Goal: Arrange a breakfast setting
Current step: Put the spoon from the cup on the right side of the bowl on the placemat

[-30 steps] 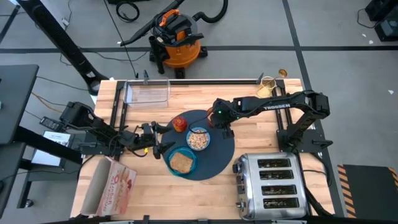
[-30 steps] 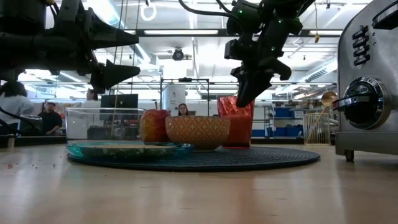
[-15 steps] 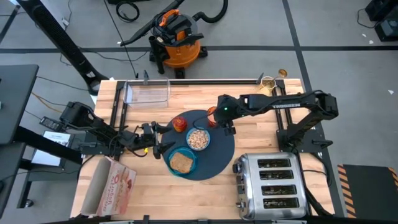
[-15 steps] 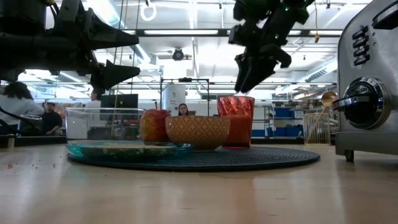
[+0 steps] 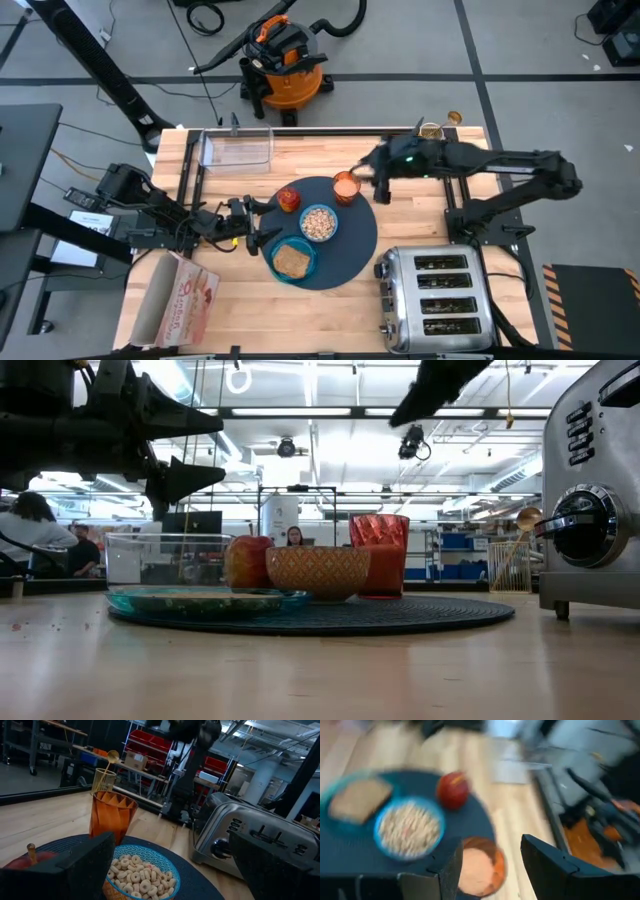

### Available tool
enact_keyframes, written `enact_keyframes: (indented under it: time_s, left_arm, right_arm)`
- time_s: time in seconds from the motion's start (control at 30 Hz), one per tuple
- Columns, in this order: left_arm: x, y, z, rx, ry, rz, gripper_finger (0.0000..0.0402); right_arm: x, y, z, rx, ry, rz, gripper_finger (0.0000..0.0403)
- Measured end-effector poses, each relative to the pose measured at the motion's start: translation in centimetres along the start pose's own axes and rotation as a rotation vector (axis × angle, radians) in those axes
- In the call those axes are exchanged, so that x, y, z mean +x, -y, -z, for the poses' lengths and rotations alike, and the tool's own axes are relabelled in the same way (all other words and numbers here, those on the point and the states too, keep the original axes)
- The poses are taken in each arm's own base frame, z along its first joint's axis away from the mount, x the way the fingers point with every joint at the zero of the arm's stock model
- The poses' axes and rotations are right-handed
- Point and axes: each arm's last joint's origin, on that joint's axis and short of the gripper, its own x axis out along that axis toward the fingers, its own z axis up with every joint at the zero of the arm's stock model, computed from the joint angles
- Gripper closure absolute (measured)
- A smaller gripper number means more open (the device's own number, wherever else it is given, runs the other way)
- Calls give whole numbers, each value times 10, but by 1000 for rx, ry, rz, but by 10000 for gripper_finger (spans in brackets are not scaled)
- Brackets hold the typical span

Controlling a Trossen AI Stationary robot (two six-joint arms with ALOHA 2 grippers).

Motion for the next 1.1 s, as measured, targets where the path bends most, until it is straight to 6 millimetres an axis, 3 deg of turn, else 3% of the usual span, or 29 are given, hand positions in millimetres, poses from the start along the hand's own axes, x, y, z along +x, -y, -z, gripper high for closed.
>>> enact_keyframes:
  time_s: [0.27,0.43,0.67,0.9,1.0,1.1]
  left_arm:
    - [0,0,0,0,0,0,5]
    - [0,0,0,0,0,0,5]
    - [0,0,0,0,0,0,5]
    - [0,0,0,0,0,0,5]
    - [1,-1,-1,0,5,-8,5]
    - [1,-1,-1,0,4,-9,5]
  right_arm:
    - [-58,28,8,637,138,549,198]
    - [-69,46,21,1025,259,824,198]
    - [-69,101,28,1112,107,878,198]
    - [-79,155,28,1102,-334,938,198]
    - [-82,167,34,1153,-502,976,198]
    - [-82,169,37,1176,-524,1030,198]
